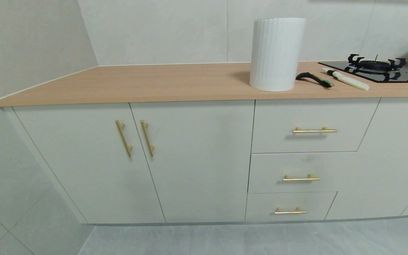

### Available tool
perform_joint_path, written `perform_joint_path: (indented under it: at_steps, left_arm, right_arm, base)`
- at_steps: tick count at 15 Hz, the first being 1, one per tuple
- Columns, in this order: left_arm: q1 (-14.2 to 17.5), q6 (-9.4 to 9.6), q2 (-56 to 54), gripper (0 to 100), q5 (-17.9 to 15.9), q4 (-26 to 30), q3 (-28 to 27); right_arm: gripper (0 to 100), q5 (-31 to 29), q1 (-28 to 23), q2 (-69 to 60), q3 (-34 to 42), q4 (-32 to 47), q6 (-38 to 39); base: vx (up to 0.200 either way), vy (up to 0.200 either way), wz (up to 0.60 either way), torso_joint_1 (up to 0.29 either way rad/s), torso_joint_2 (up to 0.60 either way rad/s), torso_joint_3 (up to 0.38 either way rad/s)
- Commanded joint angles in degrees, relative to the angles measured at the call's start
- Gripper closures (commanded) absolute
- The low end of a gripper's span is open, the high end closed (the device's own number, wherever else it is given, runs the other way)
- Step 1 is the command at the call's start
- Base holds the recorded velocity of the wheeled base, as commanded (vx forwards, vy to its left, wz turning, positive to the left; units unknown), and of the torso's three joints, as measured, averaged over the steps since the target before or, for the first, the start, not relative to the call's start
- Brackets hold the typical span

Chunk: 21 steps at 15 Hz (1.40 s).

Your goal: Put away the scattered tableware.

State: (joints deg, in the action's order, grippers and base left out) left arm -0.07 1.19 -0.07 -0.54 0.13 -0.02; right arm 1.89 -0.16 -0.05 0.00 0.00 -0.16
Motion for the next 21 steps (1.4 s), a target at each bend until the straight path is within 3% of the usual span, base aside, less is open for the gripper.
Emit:
perform_joint_path:
  at_steps: [1,4,10,13,21]
  left_arm:
    - [0.0,-0.05,0.1,0,0.0,0.0,0.0]
    - [0.0,-0.32,0.1,0,0.0,0.0,0.0]
    - [0.0,-0.84,0.1,0,0.0,0.0,-0.1]
    - [0.0,-0.84,0.1,0,0.0,0.0,0.0]
    - [0.0,-0.84,0.1,0,0.0,0.0,0.0]
  right_arm:
    - [0,0.0,0.0,0.0,0.0,0.0,0.0]
    - [0,0.0,0.0,0.0,0.0,0.0,0.0]
    - [0,0.0,0.0,0.0,0.0,0.0,0.0]
    - [0,0.0,0.0,0.0,0.0,0.0,0.0]
    - [0,0.3,0.0,0.0,0.0,0.0,-0.3]
  base:
    - [0.000,-0.200,0.00,-0.002,0.01,0.002]
    - [0.000,-0.200,0.00,0.001,0.00,0.002]
    - [0.000,0.000,0.00,0.000,0.00,0.000]
    - [0.200,0.000,0.00,-0.004,0.01,-0.004]
    - [0.000,0.000,0.00,0.000,0.00,0.000]
